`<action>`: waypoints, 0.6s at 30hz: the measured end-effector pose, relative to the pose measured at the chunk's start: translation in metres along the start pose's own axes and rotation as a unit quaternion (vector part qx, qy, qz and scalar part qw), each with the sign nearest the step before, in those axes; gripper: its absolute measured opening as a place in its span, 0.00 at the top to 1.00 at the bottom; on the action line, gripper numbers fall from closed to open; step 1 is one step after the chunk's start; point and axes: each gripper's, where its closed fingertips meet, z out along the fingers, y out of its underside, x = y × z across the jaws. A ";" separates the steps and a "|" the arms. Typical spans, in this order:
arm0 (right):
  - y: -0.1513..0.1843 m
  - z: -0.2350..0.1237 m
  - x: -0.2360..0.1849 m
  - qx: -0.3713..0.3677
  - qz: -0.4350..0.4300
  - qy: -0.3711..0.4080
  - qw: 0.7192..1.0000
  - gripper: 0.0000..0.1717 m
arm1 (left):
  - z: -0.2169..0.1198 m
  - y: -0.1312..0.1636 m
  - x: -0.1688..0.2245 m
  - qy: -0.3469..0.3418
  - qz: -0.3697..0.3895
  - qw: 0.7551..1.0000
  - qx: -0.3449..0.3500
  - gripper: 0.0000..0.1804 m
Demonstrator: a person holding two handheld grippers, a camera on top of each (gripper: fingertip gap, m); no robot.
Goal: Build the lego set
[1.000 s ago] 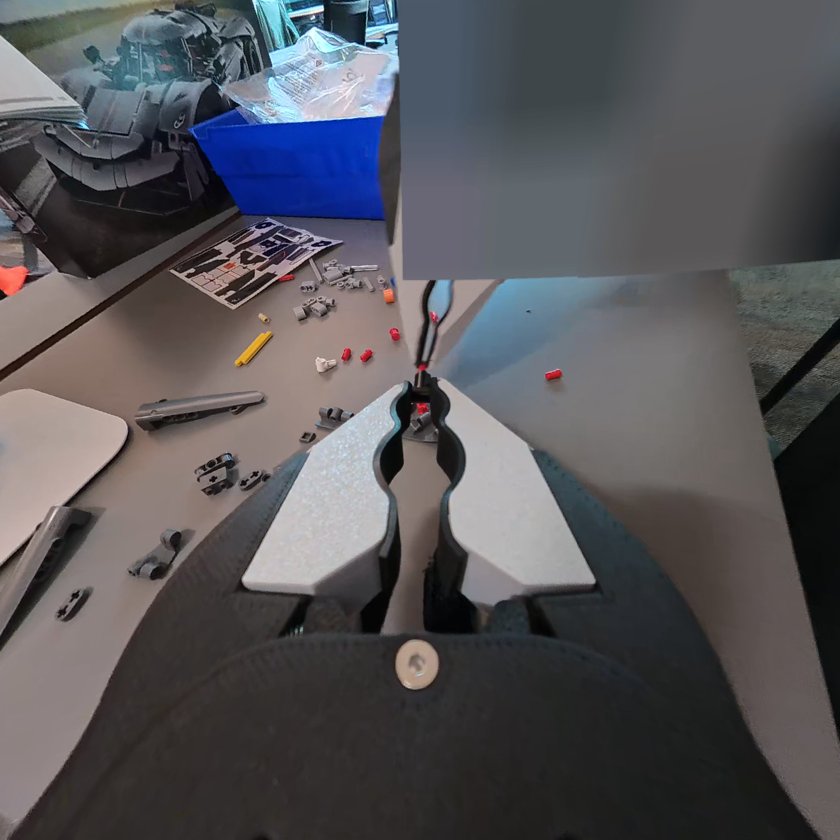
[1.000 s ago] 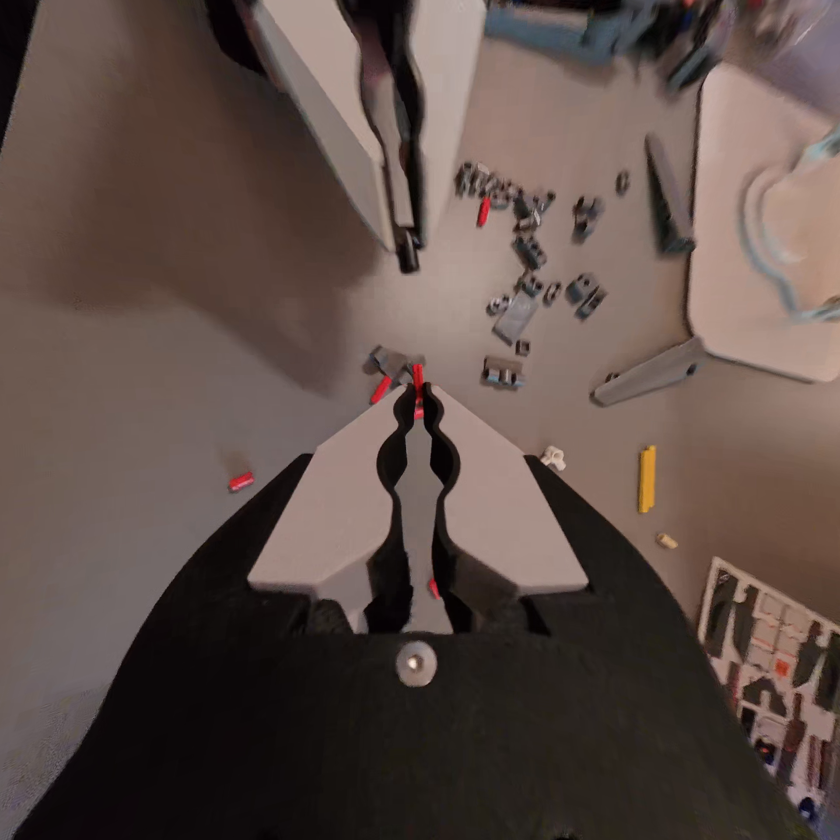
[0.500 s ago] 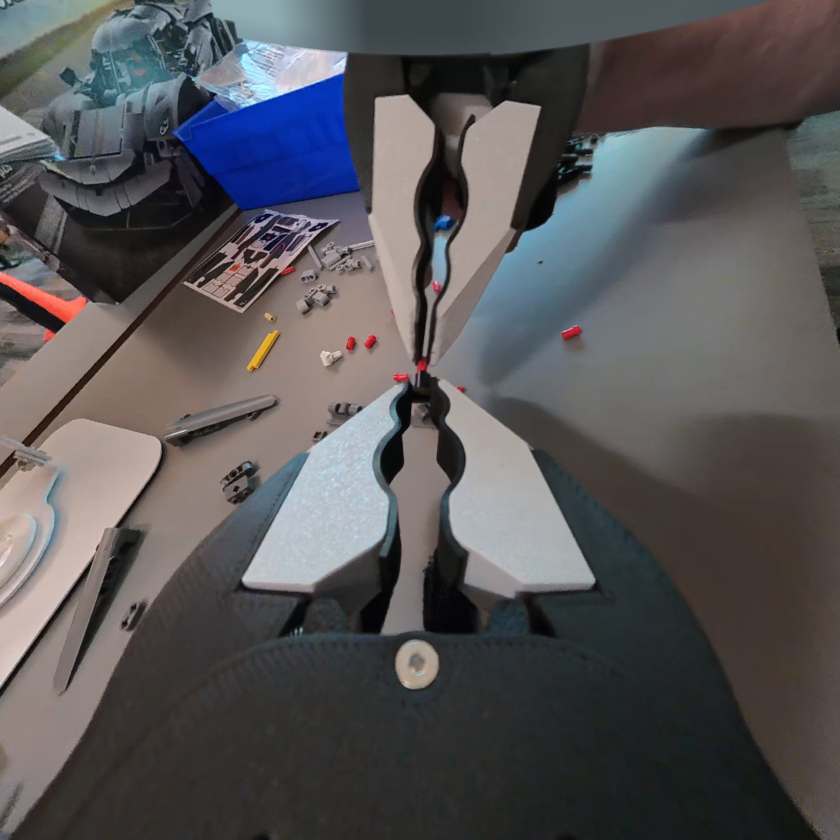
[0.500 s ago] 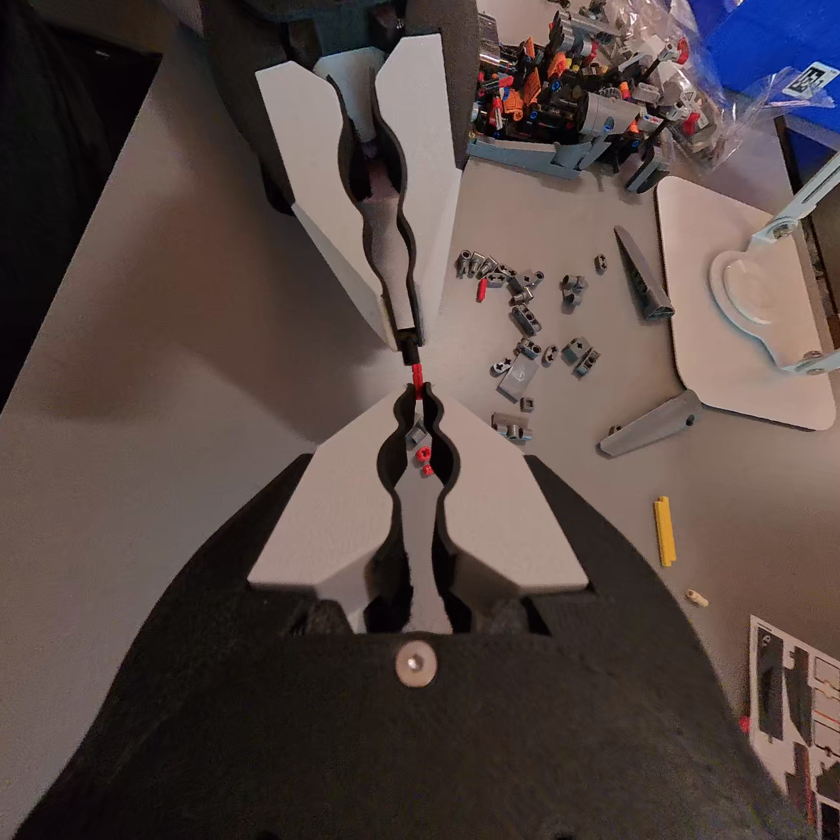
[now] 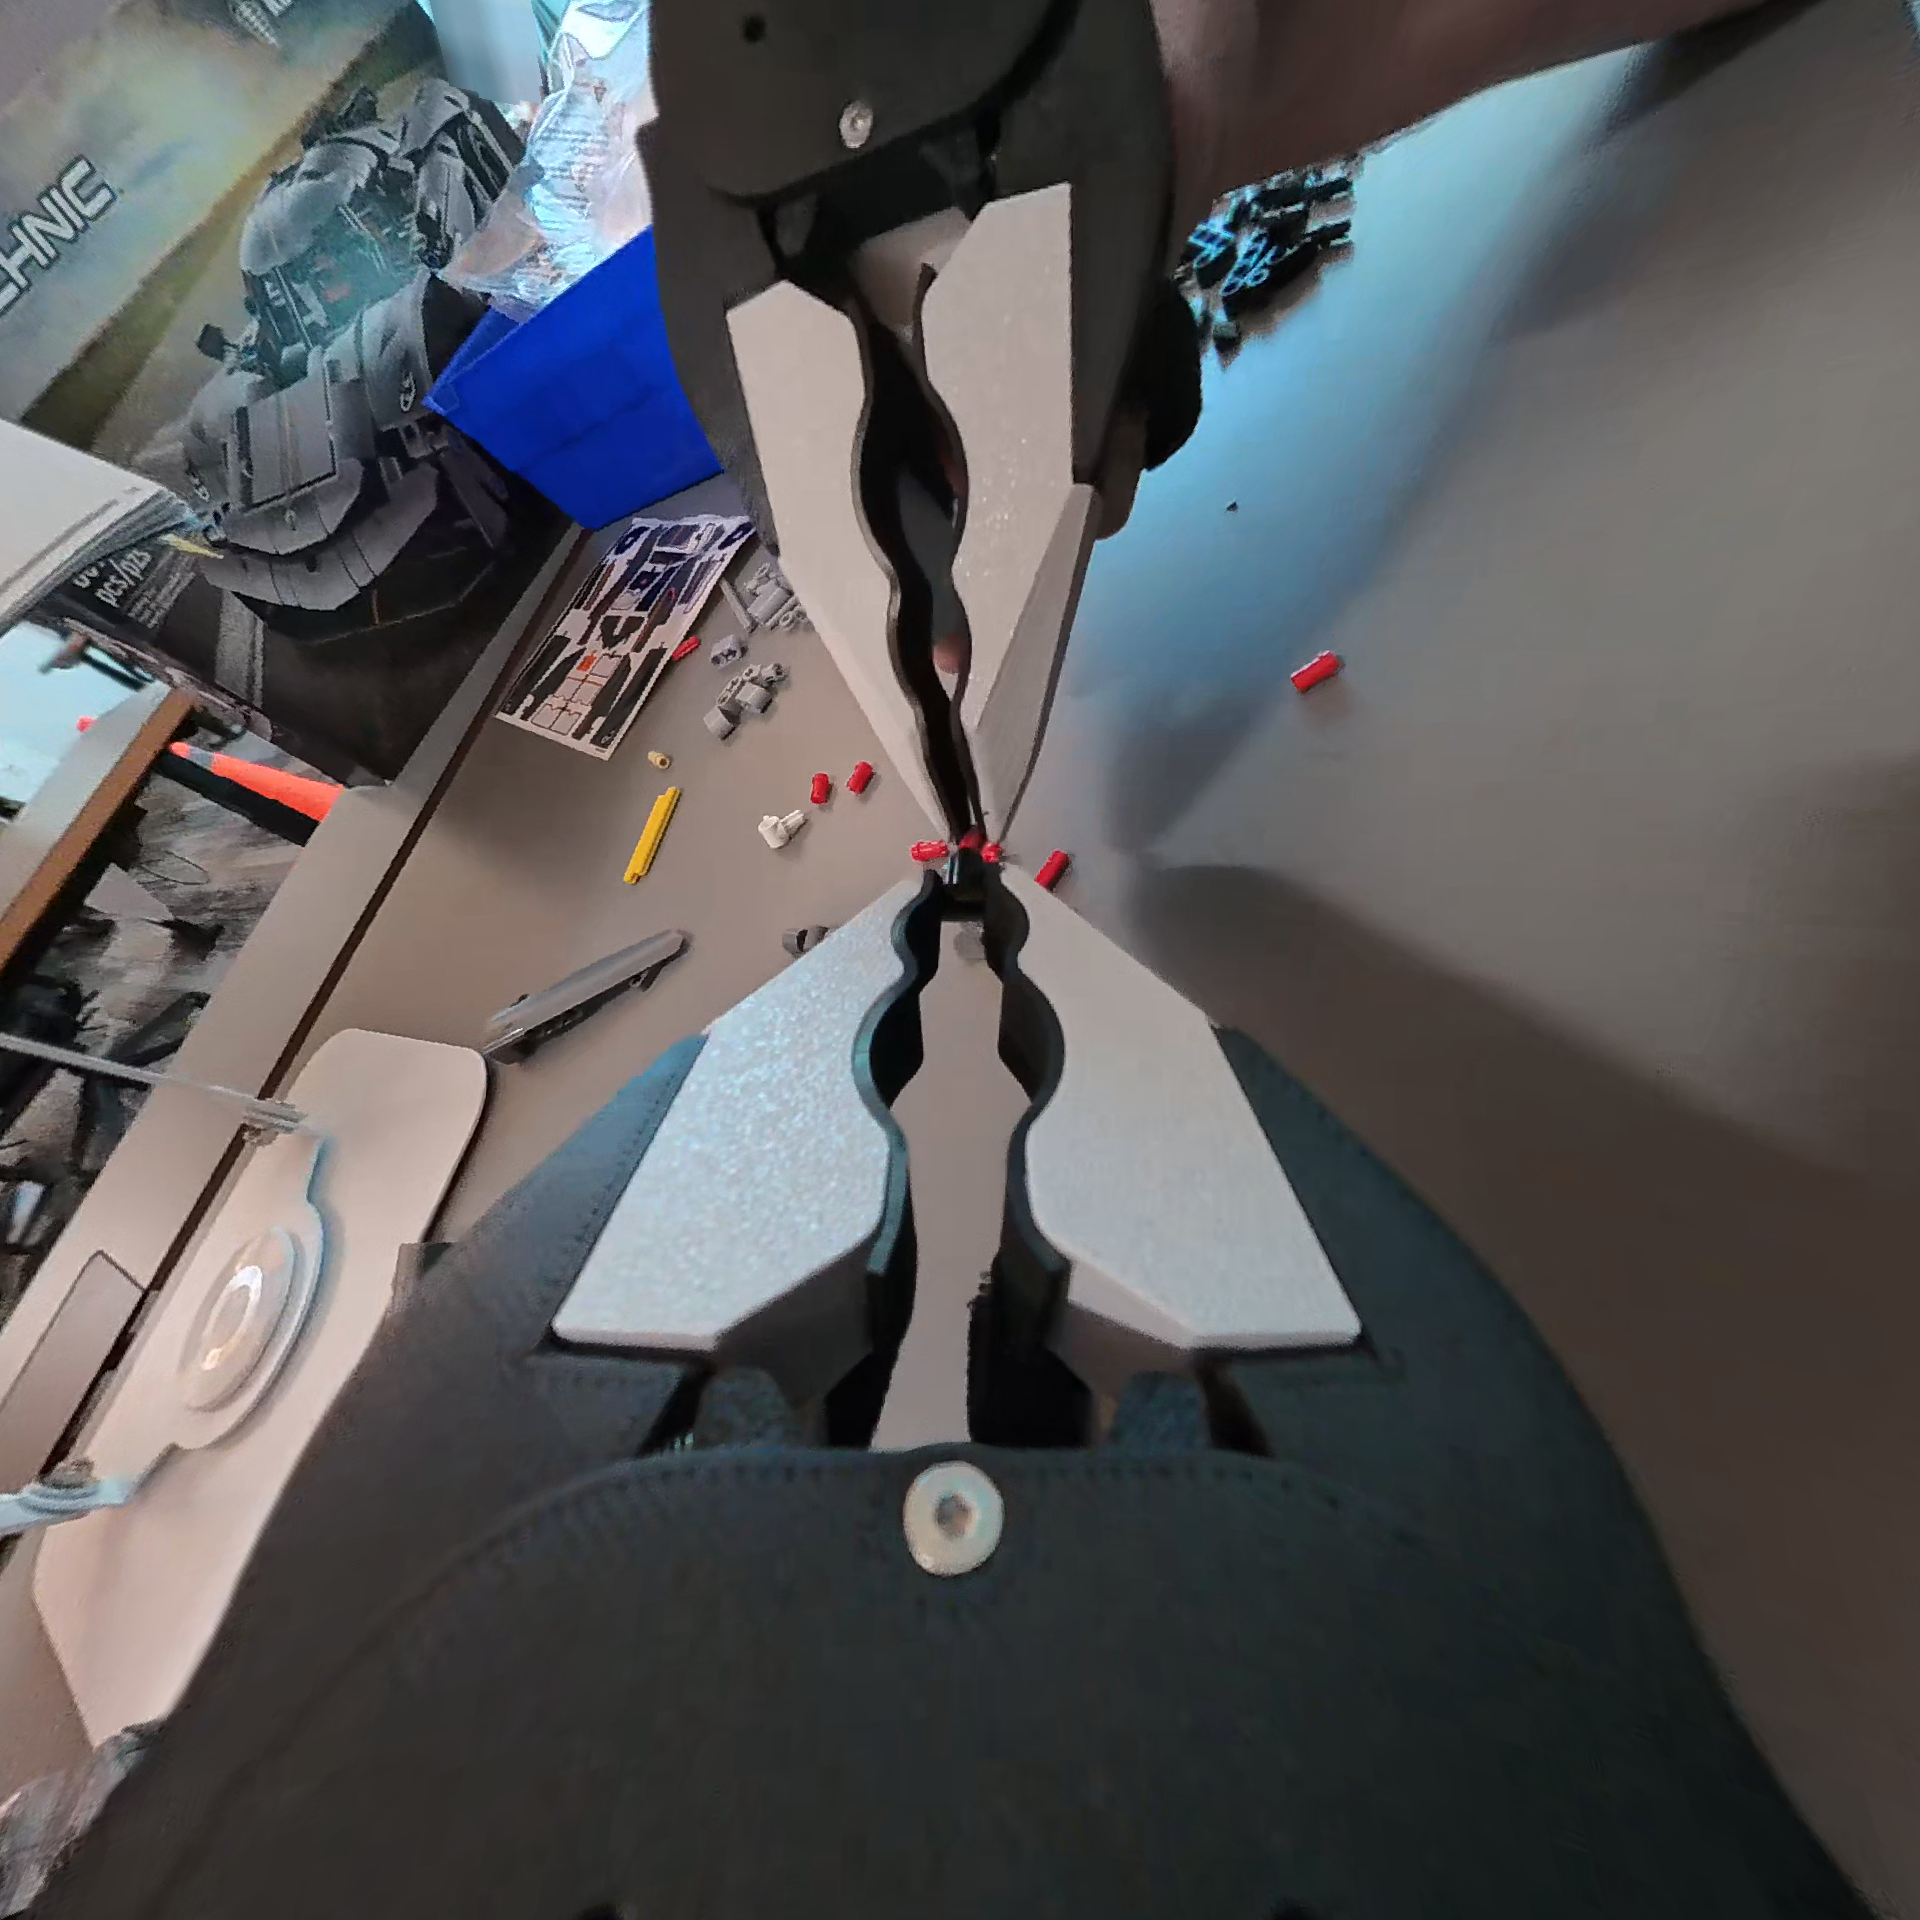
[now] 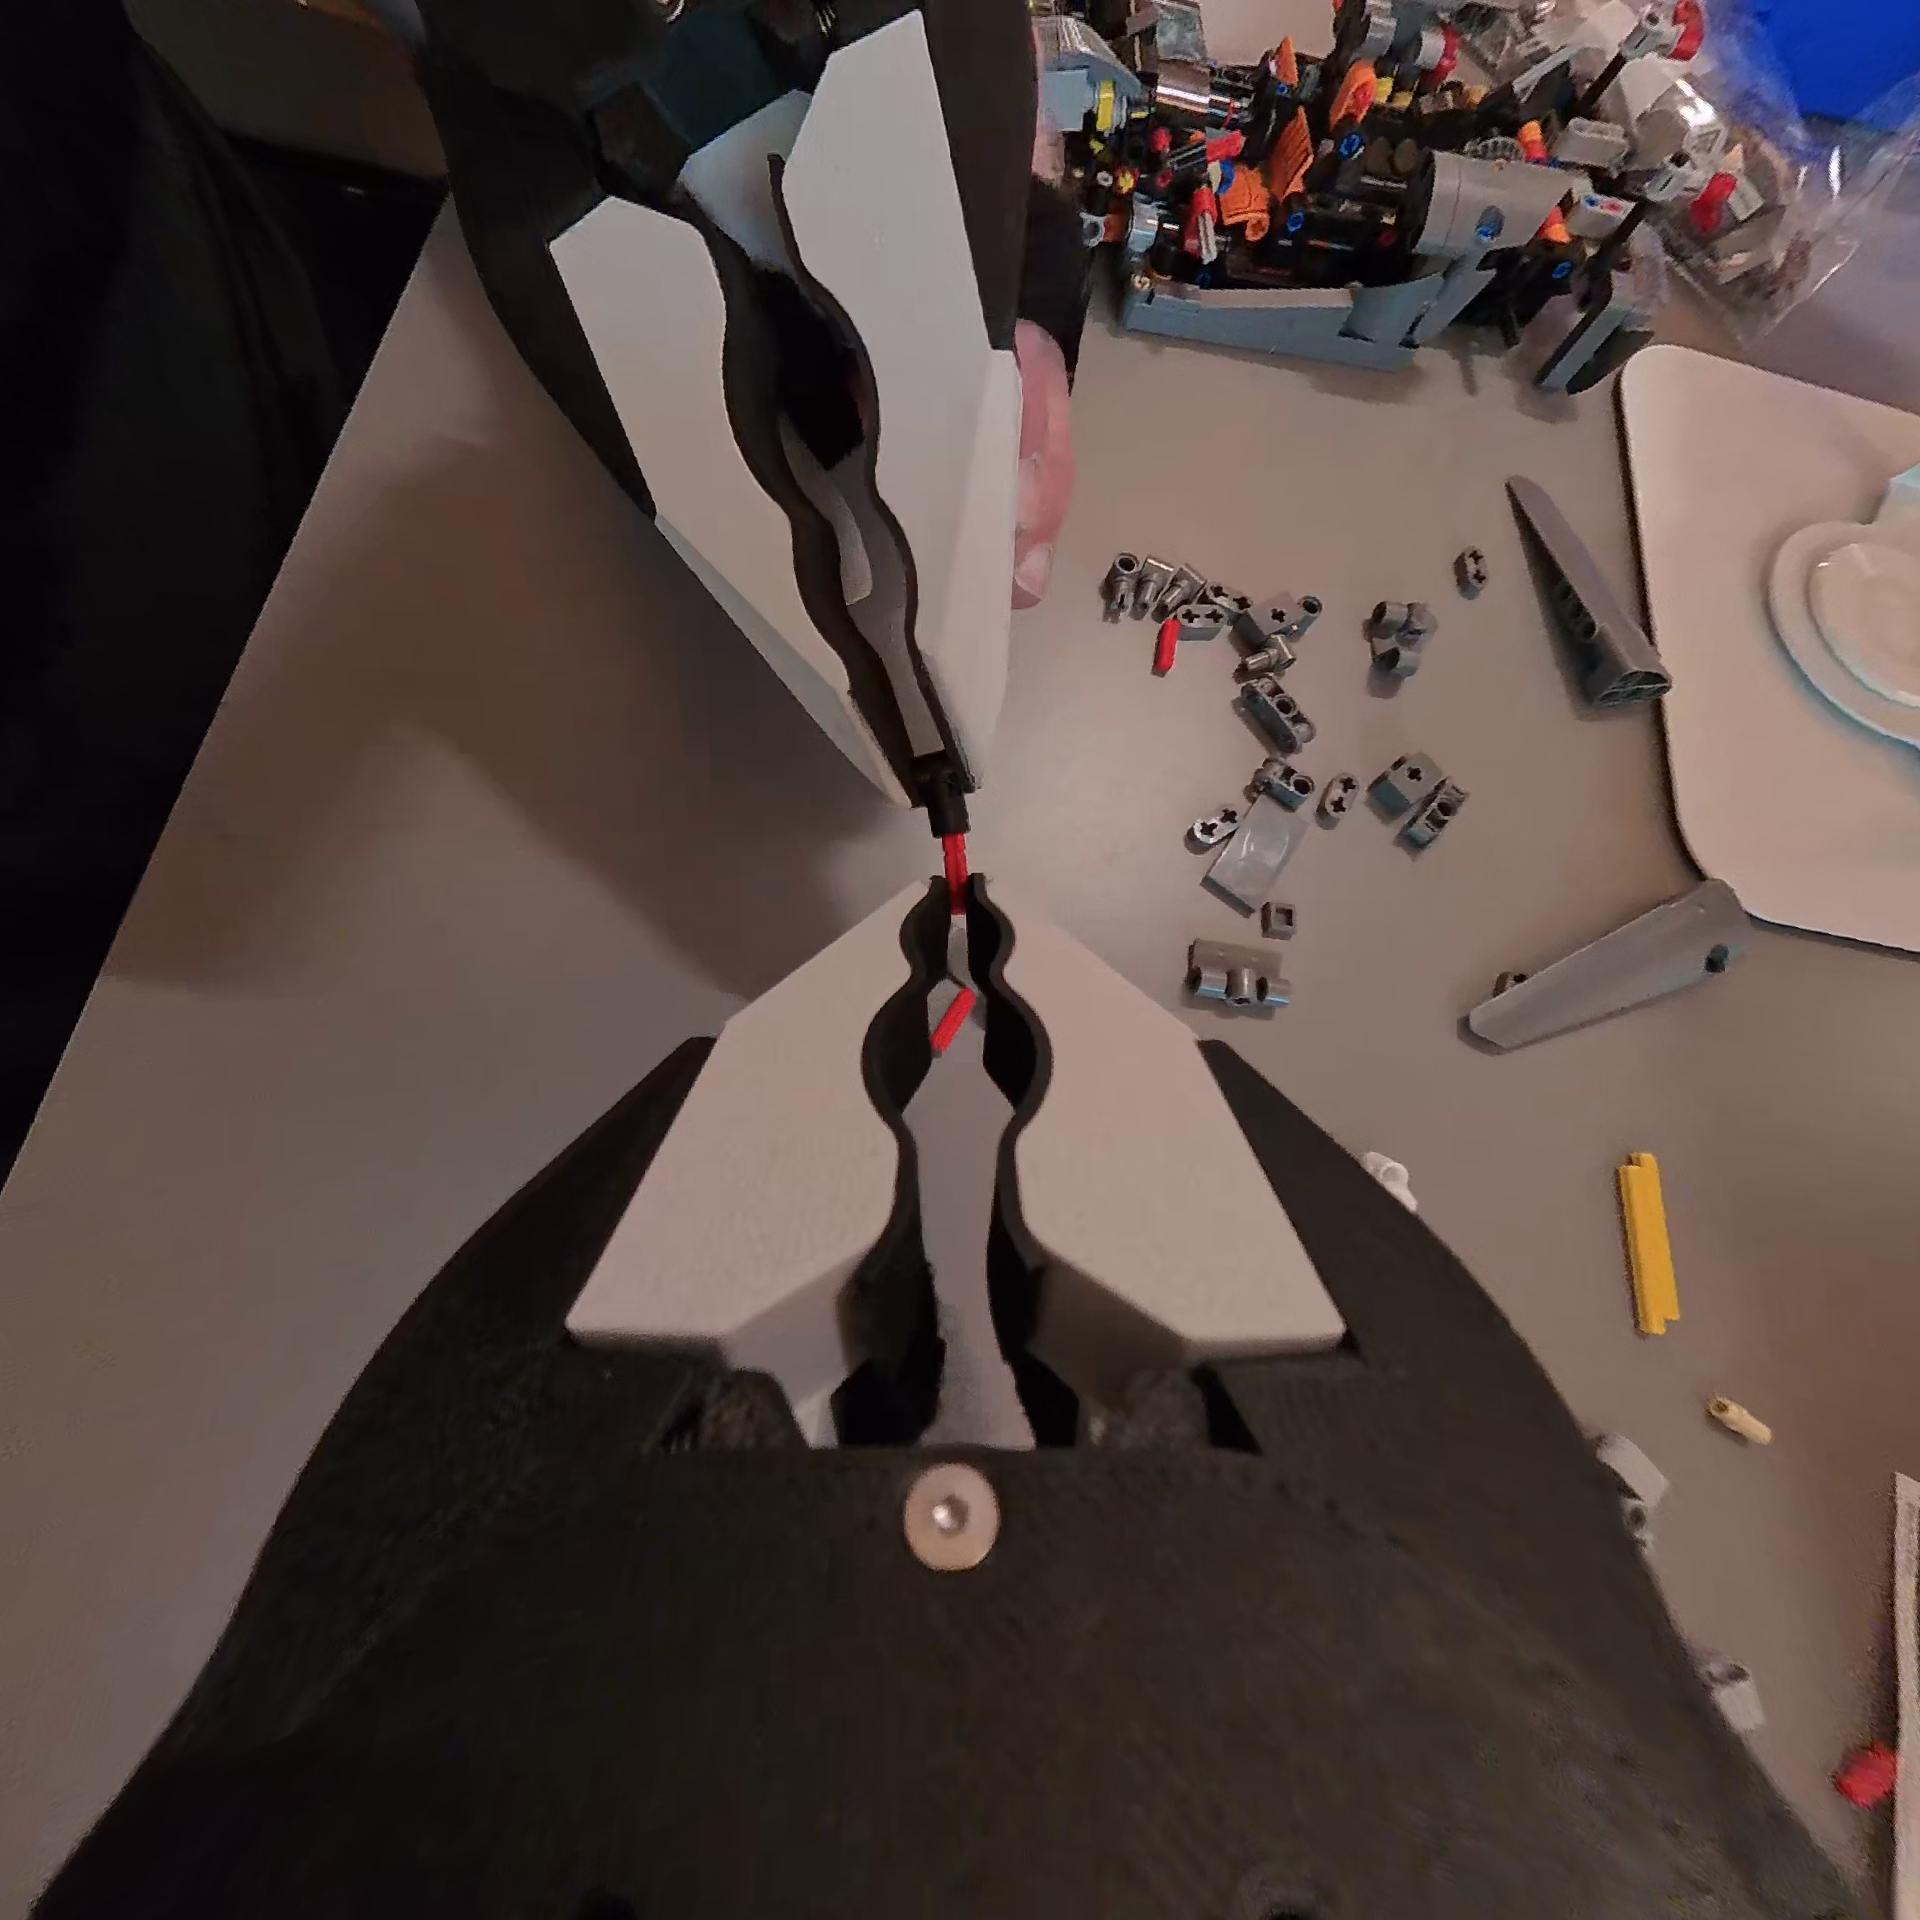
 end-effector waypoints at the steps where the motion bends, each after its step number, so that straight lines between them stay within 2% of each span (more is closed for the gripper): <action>1: 0.001 0.000 -0.001 0.000 0.004 -0.005 1.000 1.00 | 0.000 0.001 0.001 -0.002 0.011 1.000 -0.003 0.97; 8: 0.005 0.007 -0.013 0.003 0.025 -0.053 0.998 1.00 | -0.001 0.004 0.014 0.003 0.092 0.996 -0.014 0.97; 18: 0.011 0.013 -0.025 0.014 0.038 -0.087 0.995 1.00 | -0.001 0.006 0.029 0.012 0.143 0.990 -0.007 0.97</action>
